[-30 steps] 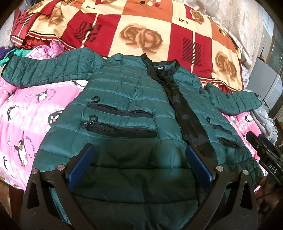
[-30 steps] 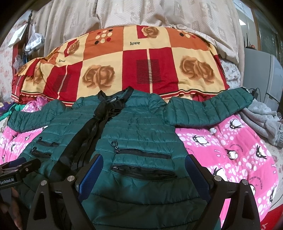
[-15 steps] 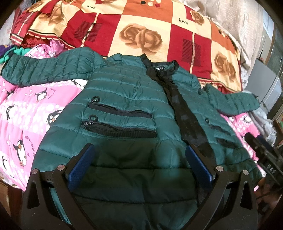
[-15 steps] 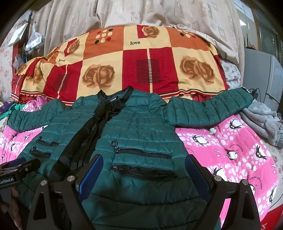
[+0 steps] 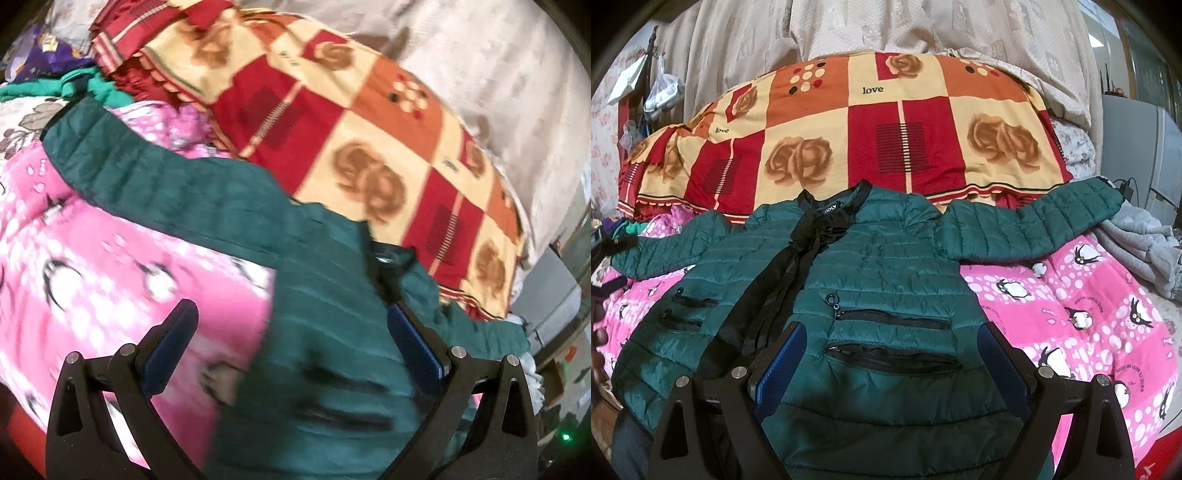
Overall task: Fold large clothes
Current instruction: 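Move the left tool to the jacket sleeve cuff and close on it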
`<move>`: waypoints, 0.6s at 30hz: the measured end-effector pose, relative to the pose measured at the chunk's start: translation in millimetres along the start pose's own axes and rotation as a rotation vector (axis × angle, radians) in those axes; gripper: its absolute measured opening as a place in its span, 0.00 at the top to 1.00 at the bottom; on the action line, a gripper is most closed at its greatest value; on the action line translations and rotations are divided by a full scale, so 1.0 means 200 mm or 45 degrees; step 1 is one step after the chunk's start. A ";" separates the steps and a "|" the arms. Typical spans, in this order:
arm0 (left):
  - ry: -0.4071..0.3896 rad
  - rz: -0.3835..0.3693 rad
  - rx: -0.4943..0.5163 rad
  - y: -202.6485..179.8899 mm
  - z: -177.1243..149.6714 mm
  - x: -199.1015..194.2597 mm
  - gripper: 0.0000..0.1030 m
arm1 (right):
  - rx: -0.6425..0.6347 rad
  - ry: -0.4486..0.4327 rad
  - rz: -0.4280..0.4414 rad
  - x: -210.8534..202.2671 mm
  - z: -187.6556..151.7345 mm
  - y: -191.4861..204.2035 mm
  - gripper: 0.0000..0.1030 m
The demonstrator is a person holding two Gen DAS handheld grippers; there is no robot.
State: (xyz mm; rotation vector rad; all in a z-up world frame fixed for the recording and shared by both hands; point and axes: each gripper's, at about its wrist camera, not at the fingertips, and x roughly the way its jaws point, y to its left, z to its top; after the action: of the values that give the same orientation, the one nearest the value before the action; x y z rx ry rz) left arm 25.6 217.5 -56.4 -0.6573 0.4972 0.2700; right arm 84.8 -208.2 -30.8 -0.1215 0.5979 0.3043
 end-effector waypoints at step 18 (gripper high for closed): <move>-0.156 0.223 -0.236 1.19 0.53 0.00 0.01 | -0.008 0.065 0.013 0.03 -0.01 0.03 0.11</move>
State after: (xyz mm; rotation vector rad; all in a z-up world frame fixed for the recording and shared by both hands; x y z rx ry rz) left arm -30.0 466.4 -105.9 -0.7737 0.4154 0.5232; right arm 86.6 -201.0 -37.3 -0.1325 0.6481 0.3134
